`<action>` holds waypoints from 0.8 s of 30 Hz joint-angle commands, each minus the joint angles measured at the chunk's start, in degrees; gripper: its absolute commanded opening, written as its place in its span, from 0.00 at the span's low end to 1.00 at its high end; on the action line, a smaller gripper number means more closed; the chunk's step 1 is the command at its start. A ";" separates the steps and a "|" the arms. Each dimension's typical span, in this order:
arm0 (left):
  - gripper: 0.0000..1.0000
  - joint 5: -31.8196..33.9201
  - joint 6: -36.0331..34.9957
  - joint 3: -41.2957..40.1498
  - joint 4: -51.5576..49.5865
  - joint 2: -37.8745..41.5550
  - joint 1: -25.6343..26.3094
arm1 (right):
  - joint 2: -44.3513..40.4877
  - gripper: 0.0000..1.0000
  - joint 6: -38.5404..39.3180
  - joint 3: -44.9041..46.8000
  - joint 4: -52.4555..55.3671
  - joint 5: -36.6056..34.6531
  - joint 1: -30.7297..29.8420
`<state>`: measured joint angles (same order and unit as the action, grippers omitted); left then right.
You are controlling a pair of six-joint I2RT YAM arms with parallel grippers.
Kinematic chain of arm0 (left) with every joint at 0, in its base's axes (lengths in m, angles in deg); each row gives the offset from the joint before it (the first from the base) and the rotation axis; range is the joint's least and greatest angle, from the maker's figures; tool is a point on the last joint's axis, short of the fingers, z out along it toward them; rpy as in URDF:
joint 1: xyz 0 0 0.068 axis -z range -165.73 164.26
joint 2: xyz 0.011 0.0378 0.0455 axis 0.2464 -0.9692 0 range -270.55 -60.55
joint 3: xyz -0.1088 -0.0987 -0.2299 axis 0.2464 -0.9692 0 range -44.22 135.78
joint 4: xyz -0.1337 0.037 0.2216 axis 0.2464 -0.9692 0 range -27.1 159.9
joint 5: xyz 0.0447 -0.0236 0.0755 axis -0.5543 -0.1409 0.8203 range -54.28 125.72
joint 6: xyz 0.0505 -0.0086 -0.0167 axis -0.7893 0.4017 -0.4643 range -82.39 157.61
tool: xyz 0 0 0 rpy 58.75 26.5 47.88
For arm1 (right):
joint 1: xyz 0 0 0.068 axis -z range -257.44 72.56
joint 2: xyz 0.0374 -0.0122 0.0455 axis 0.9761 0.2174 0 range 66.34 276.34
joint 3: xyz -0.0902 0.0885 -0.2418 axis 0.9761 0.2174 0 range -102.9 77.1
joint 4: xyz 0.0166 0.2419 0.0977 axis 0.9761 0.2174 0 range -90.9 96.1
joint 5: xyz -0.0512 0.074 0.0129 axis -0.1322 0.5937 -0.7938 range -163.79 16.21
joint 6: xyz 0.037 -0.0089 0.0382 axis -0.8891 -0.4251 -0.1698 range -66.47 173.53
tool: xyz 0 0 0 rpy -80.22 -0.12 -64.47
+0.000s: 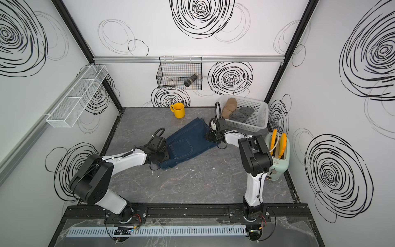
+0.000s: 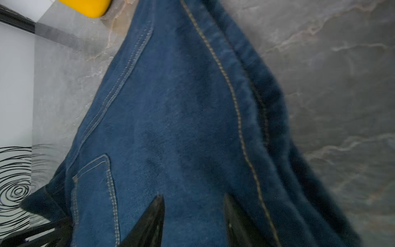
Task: Roll up the skirts
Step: Adjust the skirt at the center of the board.
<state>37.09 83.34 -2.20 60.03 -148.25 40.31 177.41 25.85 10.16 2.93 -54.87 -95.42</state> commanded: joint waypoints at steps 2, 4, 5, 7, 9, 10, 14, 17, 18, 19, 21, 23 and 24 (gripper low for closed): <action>0.51 1.01 7.08 -8.15 1.25 7.81 2.11 | -0.18 0.50 -1.17 3.24 -0.13 -1.29 4.26; 0.51 1.95 10.17 -11.88 1.44 11.49 3.57 | -0.72 0.51 -2.08 5.71 -2.40 -1.70 5.07; 0.51 2.29 11.60 -13.58 1.62 13.02 4.18 | -0.45 0.52 -2.11 5.77 -2.32 -2.20 5.14; 0.51 3.09 14.77 -17.39 2.68 17.31 5.68 | 0.92 0.52 -1.64 4.88 -1.25 -2.35 5.14; 0.50 2.94 17.35 -21.86 4.20 21.60 6.55 | 1.32 0.52 -1.41 4.54 -0.92 -1.69 5.01; 0.50 2.21 18.03 -23.20 4.59 23.24 6.48 | 0.54 0.53 -1.34 5.27 -1.84 -1.29 4.67; 0.57 2.24 16.31 -19.98 -1.82 29.16 4.64 | -4.67 0.64 0.26 7.25 -4.58 -3.53 1.10; 0.72 -2.52 11.13 -15.66 -5.94 31.15 -2.22 | -9.52 0.70 1.01 8.22 -4.80 -7.08 -2.14; 0.77 -4.86 9.85 -14.83 -7.01 31.56 -5.26 | -11.33 0.71 1.37 8.55 -4.47 -8.92 -3.41; 0.81 -7.58 8.50 -14.45 -7.08 31.78 -7.75 | -12.80 0.72 1.57 8.86 -3.90 -10.39 -4.29; 0.91 -13.77 5.00 -13.73 -5.75 31.45 -11.95 | -15.63 0.73 1.84 10.35 -3.94 -11.26 -5.66; 0.99 -14.44 2.67 -12.48 -6.10 29.97 -13.37 | -16.75 0.73 1.46 10.69 -2.17 -11.07 -6.23; 0.99 -14.96 2.15 -12.24 -5.38 28.85 -13.48 | -17.04 0.72 1.36 10.74 -1.29 -9.82 -6.39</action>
<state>27.71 90.12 -16.00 55.94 -117.61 27.67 161.78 26.46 19.93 -1.18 -62.87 -101.72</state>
